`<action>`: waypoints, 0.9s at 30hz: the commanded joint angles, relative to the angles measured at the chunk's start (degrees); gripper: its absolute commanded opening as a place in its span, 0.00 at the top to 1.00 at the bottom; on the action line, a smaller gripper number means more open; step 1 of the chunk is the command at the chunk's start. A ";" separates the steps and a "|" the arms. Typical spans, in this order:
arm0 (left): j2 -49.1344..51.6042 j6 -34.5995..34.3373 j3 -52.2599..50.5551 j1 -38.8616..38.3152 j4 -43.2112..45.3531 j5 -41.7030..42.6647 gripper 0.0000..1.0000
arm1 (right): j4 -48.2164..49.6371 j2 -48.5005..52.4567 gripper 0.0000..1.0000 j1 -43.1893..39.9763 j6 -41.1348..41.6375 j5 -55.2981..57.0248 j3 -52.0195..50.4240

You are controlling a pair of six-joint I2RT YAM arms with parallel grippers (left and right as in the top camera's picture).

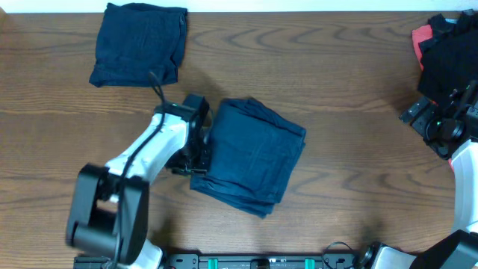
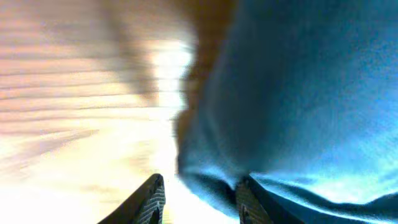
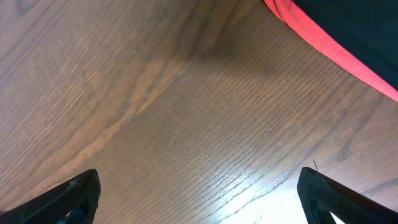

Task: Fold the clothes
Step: 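Grasp the left side of the folded shorts with the left gripper, then lift the folded navy shorts with the left gripper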

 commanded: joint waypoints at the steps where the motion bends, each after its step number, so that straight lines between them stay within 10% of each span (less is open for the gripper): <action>1: -5.29 -3.85 1.73 0.00 0.09 -7.78 0.60 | 0.00 0.28 0.01 -0.37 -0.92 0.42 0.63; 12: -9.18 8.63 1.70 1.33 9.64 2.64 0.01 | 0.00 0.28 0.01 -0.37 -0.92 0.42 0.63; 27: 1.46 25.83 1.70 9.62 16.46 19.87 0.02 | 0.00 0.28 0.01 -0.37 -0.92 0.42 0.63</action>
